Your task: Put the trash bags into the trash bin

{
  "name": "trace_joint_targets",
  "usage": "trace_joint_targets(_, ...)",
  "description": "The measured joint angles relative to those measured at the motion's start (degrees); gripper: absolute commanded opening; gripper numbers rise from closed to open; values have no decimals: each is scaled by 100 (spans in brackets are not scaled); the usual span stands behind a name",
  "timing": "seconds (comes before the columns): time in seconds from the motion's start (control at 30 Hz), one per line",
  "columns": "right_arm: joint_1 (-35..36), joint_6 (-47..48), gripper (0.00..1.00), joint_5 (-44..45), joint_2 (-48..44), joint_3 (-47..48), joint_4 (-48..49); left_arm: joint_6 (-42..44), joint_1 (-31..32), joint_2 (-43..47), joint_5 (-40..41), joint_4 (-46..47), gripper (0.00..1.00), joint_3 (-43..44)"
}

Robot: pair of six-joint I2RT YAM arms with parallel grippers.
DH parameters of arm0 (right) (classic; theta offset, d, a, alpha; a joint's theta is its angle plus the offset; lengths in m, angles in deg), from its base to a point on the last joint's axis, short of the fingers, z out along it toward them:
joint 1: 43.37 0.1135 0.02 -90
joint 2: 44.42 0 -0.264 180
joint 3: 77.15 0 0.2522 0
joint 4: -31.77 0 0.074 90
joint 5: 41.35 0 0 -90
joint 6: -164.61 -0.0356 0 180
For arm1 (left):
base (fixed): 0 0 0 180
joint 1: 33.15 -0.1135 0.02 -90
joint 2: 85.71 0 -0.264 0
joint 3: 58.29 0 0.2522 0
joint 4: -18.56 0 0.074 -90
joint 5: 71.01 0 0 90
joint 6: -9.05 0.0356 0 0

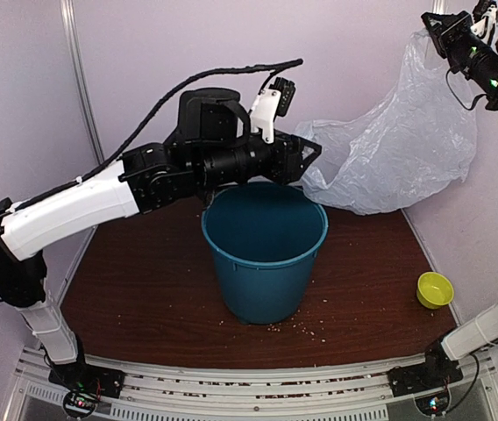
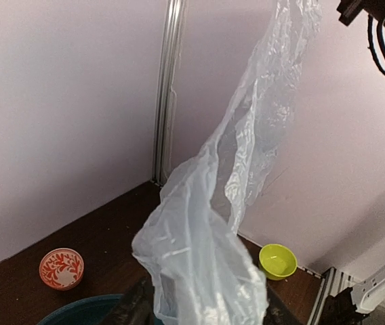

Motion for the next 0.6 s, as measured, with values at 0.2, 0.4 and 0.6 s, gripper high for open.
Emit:
trace_joint_targets(0.2, 0, 2, 0, -42, -13, -26, 28, -87, -168, -83, -184, 262, 0, 203)
trace_joint_targets(0.4, 0, -48, 0, -876, 76, 31, 378, 210, -210, -114, -293, 284, 0, 605)
trace_joint_targets(0.6, 2, -190, 0, -1499, 140, 31, 704, 608, -210, 68, -787, 203, 0, 992)
